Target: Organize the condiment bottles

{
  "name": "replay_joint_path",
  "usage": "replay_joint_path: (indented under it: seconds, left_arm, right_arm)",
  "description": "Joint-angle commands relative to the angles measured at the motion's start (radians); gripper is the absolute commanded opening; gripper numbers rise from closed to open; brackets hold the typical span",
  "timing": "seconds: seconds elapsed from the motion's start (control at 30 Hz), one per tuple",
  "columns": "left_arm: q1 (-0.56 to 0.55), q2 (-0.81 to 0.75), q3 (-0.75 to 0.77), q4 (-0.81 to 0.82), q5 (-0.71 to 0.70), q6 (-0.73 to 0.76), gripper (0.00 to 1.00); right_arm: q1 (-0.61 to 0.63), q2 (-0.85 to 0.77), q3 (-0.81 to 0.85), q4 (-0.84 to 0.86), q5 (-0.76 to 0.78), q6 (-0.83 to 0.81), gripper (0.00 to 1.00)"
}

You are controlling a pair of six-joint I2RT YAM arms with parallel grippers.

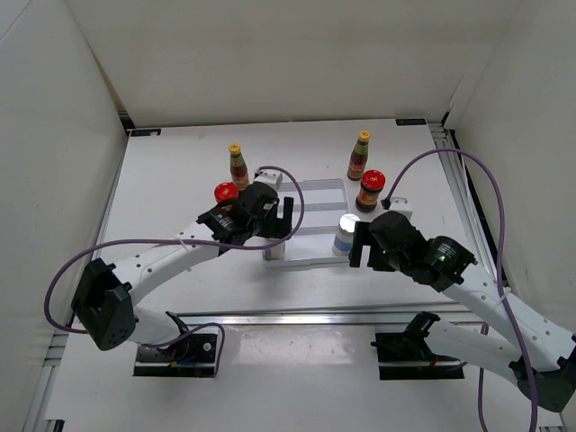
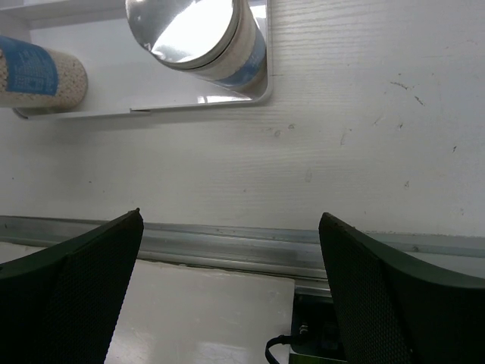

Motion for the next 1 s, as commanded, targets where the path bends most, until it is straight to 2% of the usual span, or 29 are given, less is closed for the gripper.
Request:
replay_joint_path:
  seconds: [0.0,0.2,0.27,0.33,0.4,0.43,0.47,0.57,0.63,0.77,0.8,0.97]
  left_arm:
    - [-0.011,-0.012,0.018,0.048,-0.007,0.022,1.00]
    - [-0.011,-0.138,0.095,-0.047,-0.078,0.103,1.00]
    - [-0.011,-0.231,0.104,-0.096,-0.117,0.130,1.00]
    - [-0.011,-0.312,0.083,-0.105,-0.171,0.176,1.00]
    - [0.002,-0.453,0.019,-0.130,-0.283,0.177,1.00]
    - [0.013,-0.502,-0.012,-0.130,-0.332,0.193,1.00]
    - [0.027,-0.597,-0.043,-0.130,-0.349,0.207,1.00]
    - [0.062,-0.740,-0.136,-0.145,-0.394,0.264,1.00]
    - [0.075,-0.790,-0.184,-0.182,-0.438,0.264,1.00]
    - [0.087,-0.863,-0.258,-0.211,-0.475,0.223,1.00]
    - [0.087,-0.863,-0.258,-0.202,-0.434,0.241,1.00]
    - [0.087,-0.821,-0.291,-0.152,-0.469,0.256,1.00]
  right_arm:
    - [0.004,-0.015,0.000,-0.026,0.064,0.046,1.00]
    - [0.004,-0.015,0.075,-0.072,0.196,0.030,1.00]
    - [0.004,-0.015,0.110,-0.072,0.247,-0.010,1.00]
    - [0.004,0.005,0.173,-0.046,0.345,-0.109,1.00]
    - [-0.005,0.047,0.237,0.010,0.386,-0.197,1.00]
    - [-0.014,0.064,0.256,0.036,0.387,-0.297,1.00]
    - [-0.031,0.106,0.276,0.076,0.387,-0.336,1.00]
    - [-0.097,0.208,0.363,0.087,0.387,-0.412,1.00]
    - [-0.157,0.261,0.405,0.098,0.275,-0.441,1.00]
    - [-0.364,0.399,0.500,0.130,0.044,-0.463,1.00]
    - [-0.390,0.419,0.511,0.144,0.006,-0.478,1.00]
    - [-0.521,0.545,0.592,0.144,-0.166,-0.499,1.00]
